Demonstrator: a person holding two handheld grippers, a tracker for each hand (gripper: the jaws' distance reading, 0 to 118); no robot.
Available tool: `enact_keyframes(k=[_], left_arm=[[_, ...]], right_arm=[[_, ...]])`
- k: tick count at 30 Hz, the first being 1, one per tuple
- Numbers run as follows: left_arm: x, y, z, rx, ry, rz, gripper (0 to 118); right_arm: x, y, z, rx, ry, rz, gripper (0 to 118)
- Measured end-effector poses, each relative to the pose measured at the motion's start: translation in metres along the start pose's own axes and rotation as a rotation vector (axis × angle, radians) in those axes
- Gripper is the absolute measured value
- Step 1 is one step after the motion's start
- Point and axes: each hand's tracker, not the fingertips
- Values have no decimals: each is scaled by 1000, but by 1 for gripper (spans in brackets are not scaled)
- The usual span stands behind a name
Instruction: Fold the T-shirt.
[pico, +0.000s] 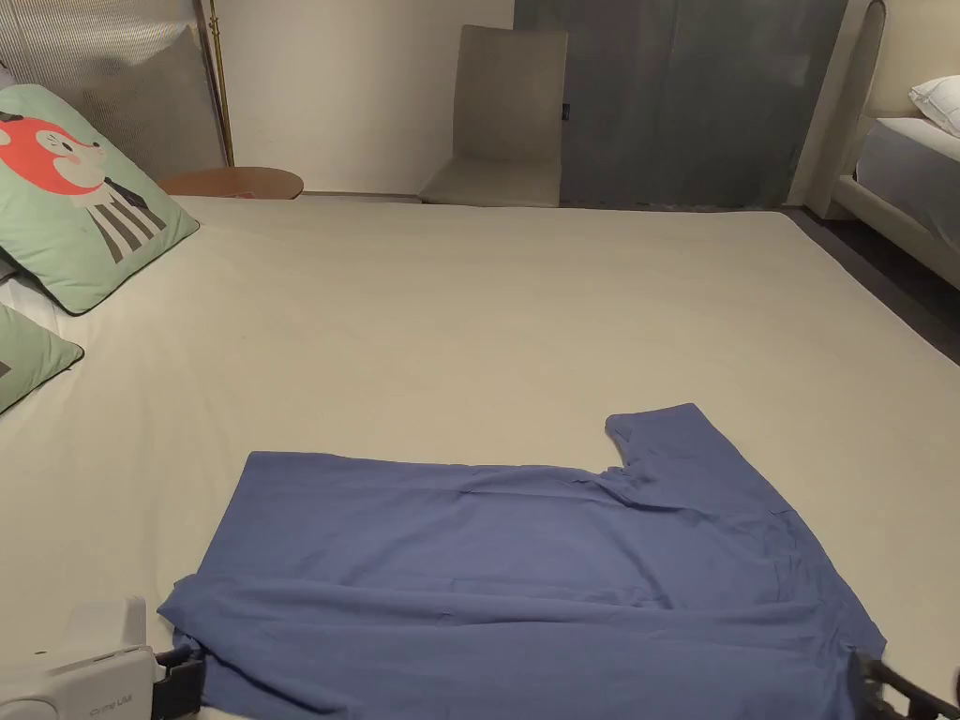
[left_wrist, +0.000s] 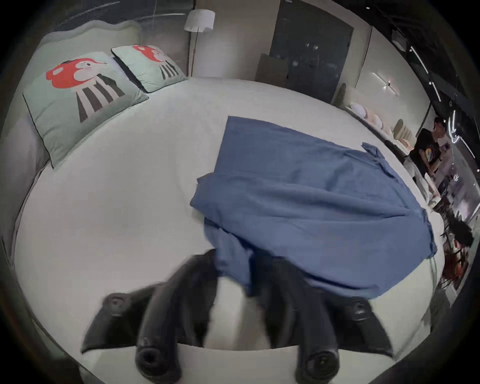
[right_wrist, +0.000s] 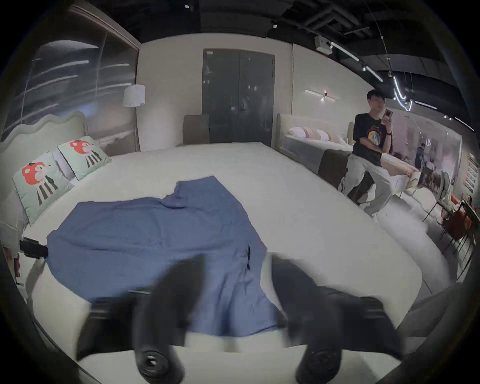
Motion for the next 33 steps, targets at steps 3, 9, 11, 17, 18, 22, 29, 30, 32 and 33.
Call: enact_keyframes(k=[3,9,11,17,18,22,29,30,32,33], left_arm=[[4,-2,9,27,11,-2,9],[6,-7,27,68,14,37,9],[5,-7,31,72,14,46,8],[8,-10,53,80,20,61,5],[7,-11,59,80,10,71,5],[10,-22,87,82,-10,105,5],[8,-70,129,56,15,149,5],[6,-78,130,34,22,160,5],[3,-96,129,8,31,171,5],[1,-101,127,-5,35,177,5]], right_arm=[[6,-8,-14,-61,7,-17,108],[20,-30,-48,-260,3,-38,92],[22,-36,-56,-307,50,-55,64],[26,-20,-31,-235,70,-27,11],[30,-14,-26,-233,97,-29,10],[37,5,4,-183,133,-47,10],[51,5,49,-193,124,-41,10],[52,0,50,-209,120,-43,10],[54,-15,49,-248,108,-14,10],[55,-22,46,-271,98,-8,10]])
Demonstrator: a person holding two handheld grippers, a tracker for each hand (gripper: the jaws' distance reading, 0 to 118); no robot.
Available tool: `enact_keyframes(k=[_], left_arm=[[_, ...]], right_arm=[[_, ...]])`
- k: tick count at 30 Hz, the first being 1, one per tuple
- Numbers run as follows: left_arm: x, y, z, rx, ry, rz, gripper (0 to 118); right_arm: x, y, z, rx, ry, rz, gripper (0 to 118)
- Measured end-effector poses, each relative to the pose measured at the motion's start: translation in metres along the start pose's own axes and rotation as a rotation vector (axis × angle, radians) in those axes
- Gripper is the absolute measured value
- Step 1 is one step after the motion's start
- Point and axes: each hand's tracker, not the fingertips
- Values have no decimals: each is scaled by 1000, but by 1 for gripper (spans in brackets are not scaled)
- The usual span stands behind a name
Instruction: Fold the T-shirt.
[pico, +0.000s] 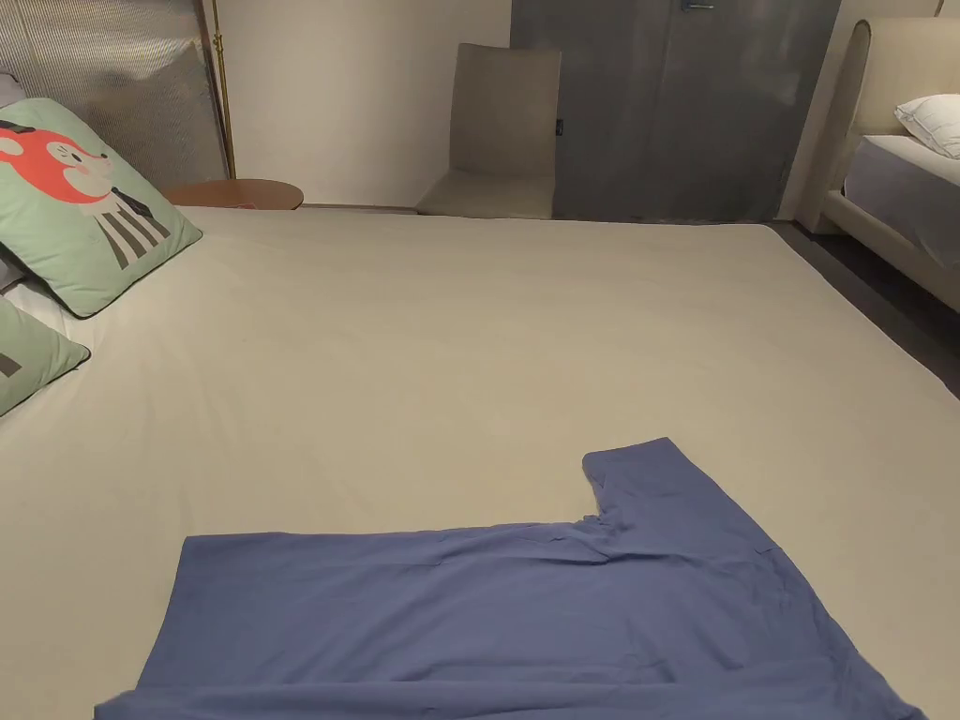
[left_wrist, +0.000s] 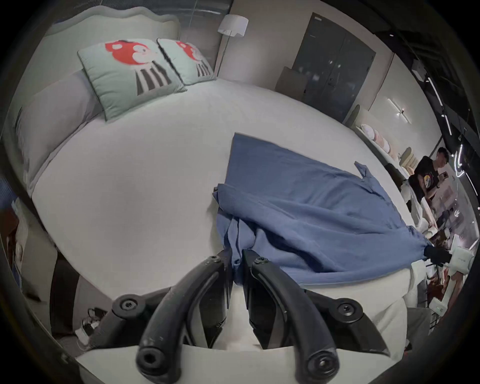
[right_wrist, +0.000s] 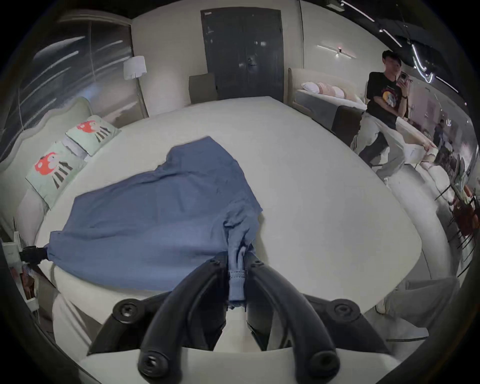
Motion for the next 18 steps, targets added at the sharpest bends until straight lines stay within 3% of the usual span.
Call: enact_keyframes(k=[3,5,8,9,10,11,12,13,14,15,18], left_arm=[[-7,-9,-6,-15,4,41,4],[-10,-11,-12,0,81,20,4],[-12,-11,-12,-8,43,49,4],[-11,-11,-11,-2,44,41,4],[-9,-11,-10,12,47,23,6],[-6,-11,-7,25,52,10,12],[-4,-10,-3,38,49,7,27],[-2,-8,1,57,66,-7,60],[1,-6,6,84,91,-32,84],[5,-2,11,112,111,-51,98],[18,10,32,270,98,-85,111]], right_arm=[[2,-14,-14,-28,-23,14,10],[3,-18,-23,-47,-65,25,10],[5,-24,-32,-61,-51,-5,10],[2,-25,-31,-50,-55,14,13],[0,-25,-30,-39,-65,41,36],[-2,-24,-27,-37,-78,53,66],[-2,-22,-23,-16,-100,61,92],[-2,-20,-19,11,-105,67,106],[-2,-16,-12,60,-102,68,104],[-3,-10,-2,120,-101,64,103],[-12,12,22,279,-111,63,104]])
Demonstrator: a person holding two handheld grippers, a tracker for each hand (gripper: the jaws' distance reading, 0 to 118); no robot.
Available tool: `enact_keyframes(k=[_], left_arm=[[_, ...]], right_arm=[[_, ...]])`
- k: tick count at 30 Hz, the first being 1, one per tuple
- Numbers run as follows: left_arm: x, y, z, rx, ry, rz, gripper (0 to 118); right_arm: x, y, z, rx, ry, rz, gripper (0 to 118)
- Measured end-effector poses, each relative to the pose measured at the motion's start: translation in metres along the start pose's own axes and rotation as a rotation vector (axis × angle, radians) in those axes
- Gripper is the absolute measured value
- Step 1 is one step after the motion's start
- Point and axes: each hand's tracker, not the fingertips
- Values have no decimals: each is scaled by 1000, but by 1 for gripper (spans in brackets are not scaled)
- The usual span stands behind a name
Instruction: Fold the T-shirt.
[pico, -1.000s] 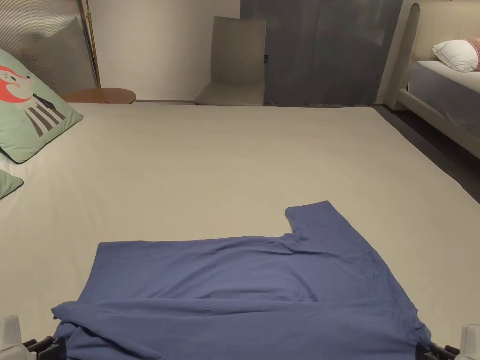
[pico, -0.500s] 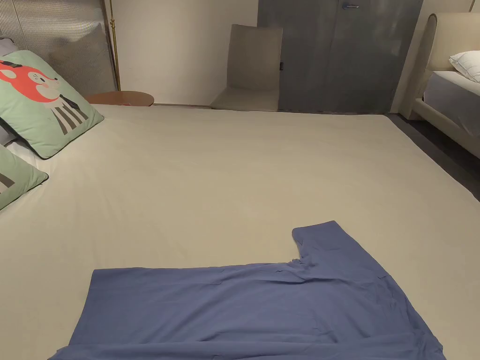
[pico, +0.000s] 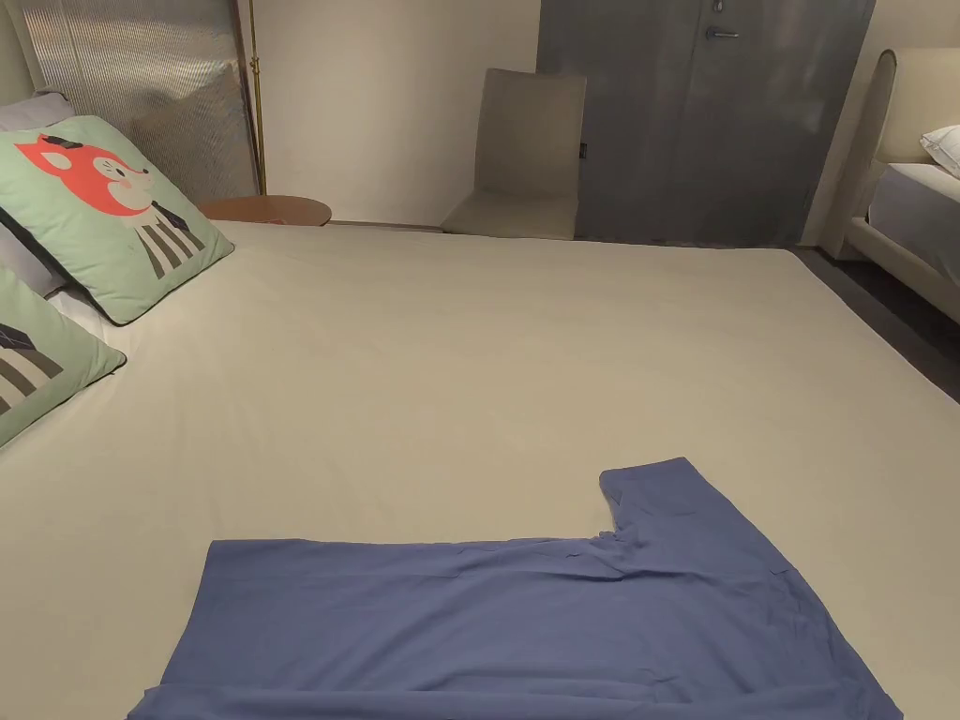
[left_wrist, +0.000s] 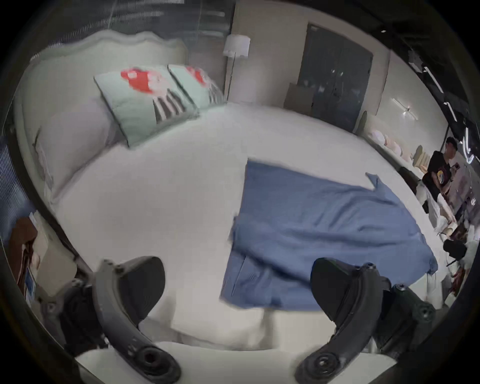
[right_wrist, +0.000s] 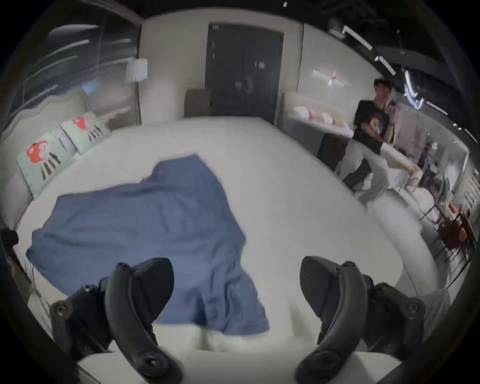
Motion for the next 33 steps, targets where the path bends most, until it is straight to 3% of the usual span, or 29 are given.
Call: enact_keyframes(k=[5,7,8,9,10,11,12,21,22,25,26,33], left_arm=[[33,39,14,178,-78,-27,109],[47,52,14,227,-100,-41,99],[54,56,14,262,-103,-61,81],[60,59,14,282,-101,-83,54],[66,62,12,290,-95,-100,9],[71,64,9,297,-88,-105,1],[74,63,7,305,-99,-97,0],[66,90,-49,217,-126,-68,2],[63,96,-62,184,-125,-60,18],[52,114,-117,59,-100,-61,105],[48,118,-139,0,-86,-65,111],[28,114,-244,-236,-1,-30,102]], right_arm=[[-26,42,13,228,3,-24,103],[-38,52,12,273,17,-33,91],[-44,55,13,291,32,-37,79],[-49,56,12,294,44,-39,63],[-54,58,10,302,58,-44,36],[-59,58,8,303,64,-45,17],[-64,58,7,306,63,-44,1],[-79,64,-21,266,94,-51,0],[-79,64,-25,261,95,-55,0],[-84,66,-38,236,91,-52,0],[-84,65,-43,227,97,-52,0],[-87,58,-74,152,82,-34,0]])
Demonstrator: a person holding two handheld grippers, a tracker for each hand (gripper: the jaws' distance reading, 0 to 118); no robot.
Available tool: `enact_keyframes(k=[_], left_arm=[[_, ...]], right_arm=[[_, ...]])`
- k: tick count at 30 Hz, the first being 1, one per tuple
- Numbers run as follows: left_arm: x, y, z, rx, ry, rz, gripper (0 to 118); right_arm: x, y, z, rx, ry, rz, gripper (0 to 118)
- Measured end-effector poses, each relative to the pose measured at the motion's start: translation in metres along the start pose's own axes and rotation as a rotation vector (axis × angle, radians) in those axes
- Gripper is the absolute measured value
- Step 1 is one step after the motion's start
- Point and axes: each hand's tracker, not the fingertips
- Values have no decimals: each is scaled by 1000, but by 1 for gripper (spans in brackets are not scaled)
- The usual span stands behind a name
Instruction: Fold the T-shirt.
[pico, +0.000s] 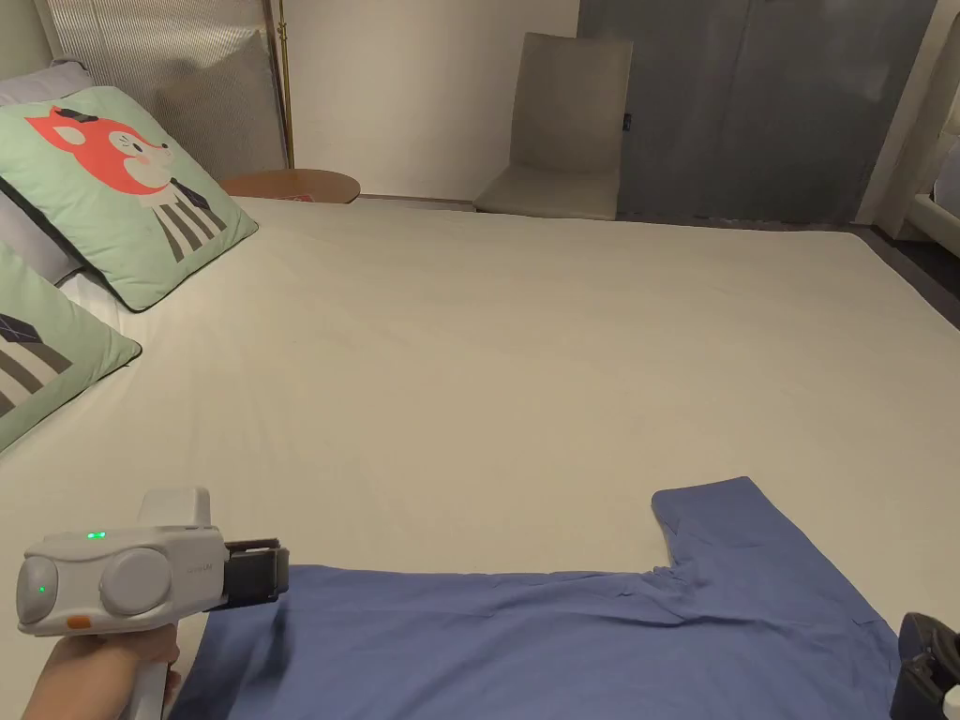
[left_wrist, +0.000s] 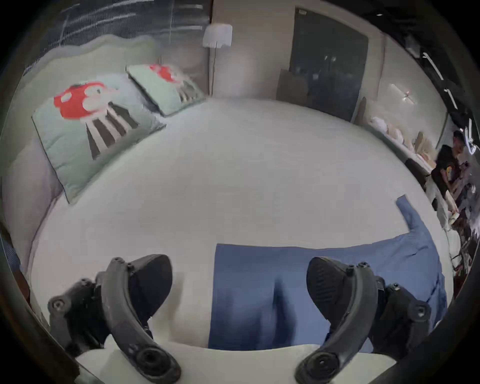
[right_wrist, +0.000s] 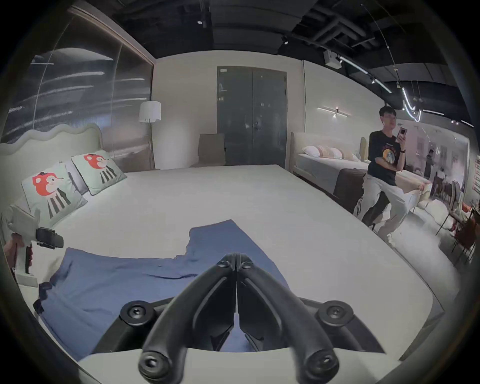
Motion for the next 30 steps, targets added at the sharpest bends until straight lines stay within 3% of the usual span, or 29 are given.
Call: enact_keyframes(k=[6,8,9,10,11,12,13,18,22,24,26,27,28,29,30], left_arm=[[4,-8,-27,-74,26,45,64],[10,-10,-19,-27,43,26,38],[12,-10,-16,-14,34,21,13],[12,-8,-11,-17,26,23,3],[13,-7,-7,-12,11,25,3],[15,-7,-4,-2,-14,20,3],[18,-7,1,10,-15,9,3],[19,-2,18,59,-28,-5,3],[18,-1,21,61,-29,-6,3],[16,-1,21,56,-28,-4,3],[15,-1,22,55,-25,-3,3],[15,0,22,56,-25,-4,3],[14,0,23,56,-24,-6,3],[14,1,25,57,-24,-8,3],[15,1,27,59,-23,-11,3]], right_arm=[[6,-8,-23,-71,-22,-5,0],[10,-8,-33,-95,-34,-3,3],[12,-7,-40,-119,-41,-5,16],[15,-6,-48,-132,-51,-10,58],[18,-4,-59,-155,-58,-11,92],[21,-2,-70,-202,-63,-7,111],[26,1,-85,-234,-64,-21,115],[46,11,-166,-491,-16,-84,110],[52,6,-210,-587,-50,-149,89],[51,5,-220,-624,-36,-146,74],[46,8,-212,-600,-54,-90,73],[46,11,-207,-566,-21,-71,61],[46,14,-202,-562,3,-60,21],[46,15,-195,-574,-20,-57,4],[47,18,-190,-569,0,-37,3]])
